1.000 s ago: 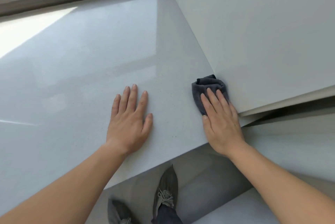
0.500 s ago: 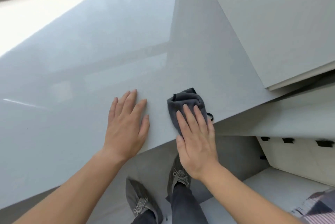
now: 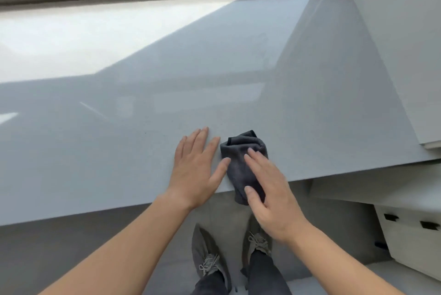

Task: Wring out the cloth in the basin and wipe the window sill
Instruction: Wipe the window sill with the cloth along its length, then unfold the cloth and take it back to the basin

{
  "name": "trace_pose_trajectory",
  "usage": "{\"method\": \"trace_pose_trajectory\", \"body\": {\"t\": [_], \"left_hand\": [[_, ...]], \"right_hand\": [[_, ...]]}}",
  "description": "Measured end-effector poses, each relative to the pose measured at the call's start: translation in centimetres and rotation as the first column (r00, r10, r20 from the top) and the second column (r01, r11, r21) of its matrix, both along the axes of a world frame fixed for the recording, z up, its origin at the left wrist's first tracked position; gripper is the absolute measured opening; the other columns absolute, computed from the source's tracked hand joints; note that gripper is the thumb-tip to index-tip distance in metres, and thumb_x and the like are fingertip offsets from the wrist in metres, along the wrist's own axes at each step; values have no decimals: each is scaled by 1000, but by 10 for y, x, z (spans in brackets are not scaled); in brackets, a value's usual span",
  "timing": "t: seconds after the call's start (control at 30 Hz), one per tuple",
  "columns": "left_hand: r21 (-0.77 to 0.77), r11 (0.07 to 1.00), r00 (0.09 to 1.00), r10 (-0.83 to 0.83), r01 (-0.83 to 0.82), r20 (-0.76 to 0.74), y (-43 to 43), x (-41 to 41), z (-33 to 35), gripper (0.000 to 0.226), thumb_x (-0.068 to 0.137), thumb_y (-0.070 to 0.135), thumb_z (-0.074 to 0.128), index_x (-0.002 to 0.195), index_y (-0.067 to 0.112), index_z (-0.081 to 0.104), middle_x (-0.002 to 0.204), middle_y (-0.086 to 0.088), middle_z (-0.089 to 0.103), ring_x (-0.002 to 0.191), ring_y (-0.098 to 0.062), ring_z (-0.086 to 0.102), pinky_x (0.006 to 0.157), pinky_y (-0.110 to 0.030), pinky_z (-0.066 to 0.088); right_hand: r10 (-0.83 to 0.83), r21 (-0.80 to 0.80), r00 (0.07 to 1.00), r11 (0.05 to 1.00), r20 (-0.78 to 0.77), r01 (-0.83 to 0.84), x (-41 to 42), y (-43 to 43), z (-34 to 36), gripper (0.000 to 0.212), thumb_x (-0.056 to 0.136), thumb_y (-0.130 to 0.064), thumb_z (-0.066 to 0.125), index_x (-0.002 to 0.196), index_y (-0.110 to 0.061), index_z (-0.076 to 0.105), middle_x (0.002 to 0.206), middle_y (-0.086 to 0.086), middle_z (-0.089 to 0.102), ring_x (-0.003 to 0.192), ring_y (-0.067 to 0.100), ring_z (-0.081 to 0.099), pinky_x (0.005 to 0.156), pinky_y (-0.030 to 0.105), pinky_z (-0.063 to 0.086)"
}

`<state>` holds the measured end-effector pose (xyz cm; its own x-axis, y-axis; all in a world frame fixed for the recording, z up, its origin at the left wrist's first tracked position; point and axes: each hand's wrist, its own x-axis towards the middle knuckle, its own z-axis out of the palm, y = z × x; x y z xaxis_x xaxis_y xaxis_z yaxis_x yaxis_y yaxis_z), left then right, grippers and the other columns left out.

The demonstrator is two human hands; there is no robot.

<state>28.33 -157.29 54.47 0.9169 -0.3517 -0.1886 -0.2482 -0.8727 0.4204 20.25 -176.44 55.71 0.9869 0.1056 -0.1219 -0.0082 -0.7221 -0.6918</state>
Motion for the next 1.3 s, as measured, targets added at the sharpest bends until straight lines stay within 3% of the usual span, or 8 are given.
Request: {"method": "trace_pose_trajectory", "body": {"t": [0.13,0.3,0.47,0.63,0.73,0.87,1.03,1.3], "left_hand": [[-110,994,999,29,-24,43,-28,7,7,62,90,54,48,140,19,47,139,2,51,128,-22,43,107,-37,33],[-106,988,991,100,-109,-88,-51,22,15,36,88,47,62,116,24,60,107,3,58,104,-19,53,88,-32,44],[-294,921,935,160,-257,-317,-51,25,37,21,90,40,65,94,19,66,90,3,61,86,-13,56,75,-27,46],[-495,682,794,213,-538,-570,-42,14,109,22,94,34,64,78,19,59,65,16,57,60,-2,50,57,-14,39],[-567,475,723,262,-673,-639,-27,4,169,32,92,43,62,80,14,59,73,5,58,69,-12,52,68,-30,44],[-607,199,637,304,-770,-708,-5,-21,237,42,97,43,55,94,2,59,88,-9,63,82,-22,60,78,-42,53],[-635,60,598,415,-771,-686,33,-61,282,17,100,28,53,114,18,58,106,-20,71,87,-26,69,71,-39,57],[-612,-141,462,531,-779,-710,127,-117,307,33,92,36,66,101,7,52,102,-23,67,89,-30,64,88,-58,51]], "right_hand": [[-324,48,942,943,-84,328,11,-23,14,42,95,-16,60,136,-24,54,123,-35,45,125,1,45,102,36,46],[-205,-33,969,979,-136,203,26,-24,9,33,92,-20,64,124,-21,63,119,-14,60,112,9,51,95,20,38],[-219,83,944,966,-245,246,41,-28,20,30,90,-26,68,117,-34,60,113,-23,59,101,-5,56,85,13,44],[-178,242,894,925,-410,295,62,-35,80,39,89,-39,70,124,-40,54,113,-21,66,103,-4,61,86,28,51],[-12,394,884,892,-467,220,76,-33,135,25,91,-43,68,114,-33,67,110,-16,72,111,4,63,94,30,50],[209,598,829,781,-518,177,80,-14,203,29,83,-44,70,99,-20,70,94,0,71,89,19,67,86,45,54],[276,589,881,808,-385,4,77,33,256,13,85,-40,70,92,-29,67,93,1,72,84,18,66,74,35,50],[401,503,841,844,-363,-186,71,158,295,4,92,-25,69,89,-25,70,83,-7,73,77,9,67,68,24,50]]}}
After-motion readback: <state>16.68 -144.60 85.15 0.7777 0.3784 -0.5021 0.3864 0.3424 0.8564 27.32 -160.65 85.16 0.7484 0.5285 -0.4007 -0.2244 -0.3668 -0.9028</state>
